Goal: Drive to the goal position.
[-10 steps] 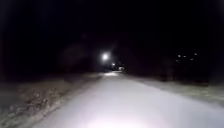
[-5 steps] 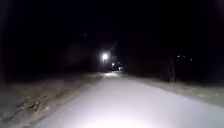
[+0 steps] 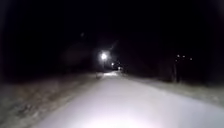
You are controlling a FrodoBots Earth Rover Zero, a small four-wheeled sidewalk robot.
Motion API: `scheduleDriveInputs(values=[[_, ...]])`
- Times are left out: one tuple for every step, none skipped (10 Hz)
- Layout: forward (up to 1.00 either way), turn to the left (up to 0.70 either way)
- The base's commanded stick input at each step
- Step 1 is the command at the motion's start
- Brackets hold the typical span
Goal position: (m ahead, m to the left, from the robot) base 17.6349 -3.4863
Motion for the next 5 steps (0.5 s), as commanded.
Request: scheduleDriveInputs(values=[[0.7,0.0],[0.7,0.0],[0.7,0.0],[0.7,0.0],[0.7,0.0]])
